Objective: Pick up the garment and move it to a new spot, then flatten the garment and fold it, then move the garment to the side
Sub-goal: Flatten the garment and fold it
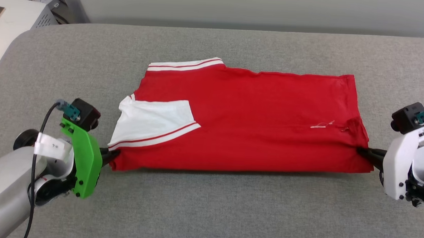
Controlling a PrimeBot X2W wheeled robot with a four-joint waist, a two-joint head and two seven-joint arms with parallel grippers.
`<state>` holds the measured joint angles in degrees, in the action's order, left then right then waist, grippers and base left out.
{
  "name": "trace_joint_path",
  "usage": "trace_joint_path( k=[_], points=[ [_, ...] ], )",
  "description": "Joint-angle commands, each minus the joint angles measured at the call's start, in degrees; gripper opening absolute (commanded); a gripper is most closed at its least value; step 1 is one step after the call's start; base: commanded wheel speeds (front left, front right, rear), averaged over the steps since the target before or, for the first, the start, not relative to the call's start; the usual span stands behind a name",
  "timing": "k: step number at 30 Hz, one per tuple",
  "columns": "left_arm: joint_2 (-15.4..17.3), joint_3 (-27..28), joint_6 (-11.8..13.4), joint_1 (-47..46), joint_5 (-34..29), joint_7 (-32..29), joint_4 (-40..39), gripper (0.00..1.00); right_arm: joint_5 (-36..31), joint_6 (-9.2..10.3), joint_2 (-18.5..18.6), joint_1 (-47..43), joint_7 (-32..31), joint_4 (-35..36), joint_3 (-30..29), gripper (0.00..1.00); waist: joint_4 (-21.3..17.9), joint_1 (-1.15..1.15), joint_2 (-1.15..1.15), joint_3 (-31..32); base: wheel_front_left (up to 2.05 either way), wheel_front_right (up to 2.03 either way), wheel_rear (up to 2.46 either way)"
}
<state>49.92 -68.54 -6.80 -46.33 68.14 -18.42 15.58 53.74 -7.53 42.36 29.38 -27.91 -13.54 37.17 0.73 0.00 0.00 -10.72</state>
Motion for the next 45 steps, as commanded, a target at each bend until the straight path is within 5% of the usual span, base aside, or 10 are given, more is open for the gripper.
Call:
trace_joint_path(
  k=[1,13,27,28,29,30,39,45],
  points=[
    [1.18,-0.17,0.54,1.51,0.71,0.57,-0.99,0.00,0.19,0.04,0.78,-1.98,0.31,1.07,-0.76,0.00,0.15,0.00,0.00,1.05,0.00,0.00,0.00],
    [5.04,-2.24,5.10,11.46,2.43,2.05,-8.64,0.00,-0.26,0.04,2.71,-18.11,-0.90,8.86,-10.68,0.00,-0.27,0.00,0.00,1.80,0.00,0.00,0.00],
    [0.90,-3.03,4.11,15.32,3.91,2.84,-0.72,0.00,-4.43,0.04,-4.74,-25.04,-3.90,4.56,-16.27,0.00,-0.27,0.00,0.00,-0.63,0.00,0.00,0.00],
    [0.72,-2.93,4.05,15.20,3.77,3.18,-0.29,0.00,-4.65,0.04,-5.08,-25.00,-3.57,4.37,-16.44,0.11,-0.22,0.00,0.00,-0.63,0.00,0.00,0.00],
    [0.66,-2.71,4.05,14.86,3.29,3.87,0.07,0.28,-5.02,0.04,-5.45,-24.86,-2.76,4.36,-16.78,0.47,-0.15,0.00,0.00,-0.59,0.00,0.00,0.00],
    [0.71,-2.47,4.15,14.59,2.90,4.50,0.24,1.00,-5.32,0.04,-5.72,-24.77,-2.05,4.47,-17.05,1.00,-0.08,0.00,0.00,-0.51,0.00,0.00,0.00],
    [4.96,1.38,6.32,9.80,-0.62,9.19,-4.89,1.00,-10.92,0.04,-6.83,-24.29,8.50,10.61,-22.29,1.00,-0.02,0.00,0.00,0.86,0.00,0.00,0.00],
    [6.28,4.49,8.39,3.06,-6.29,12.54,-6.41,1.00,-16.89,0.04,-11.11,-24.01,16.16,15.64,-27.54,1.00,-0.89,0.00,0.00,0.02,0.00,0.00,0.00]
  ],
)
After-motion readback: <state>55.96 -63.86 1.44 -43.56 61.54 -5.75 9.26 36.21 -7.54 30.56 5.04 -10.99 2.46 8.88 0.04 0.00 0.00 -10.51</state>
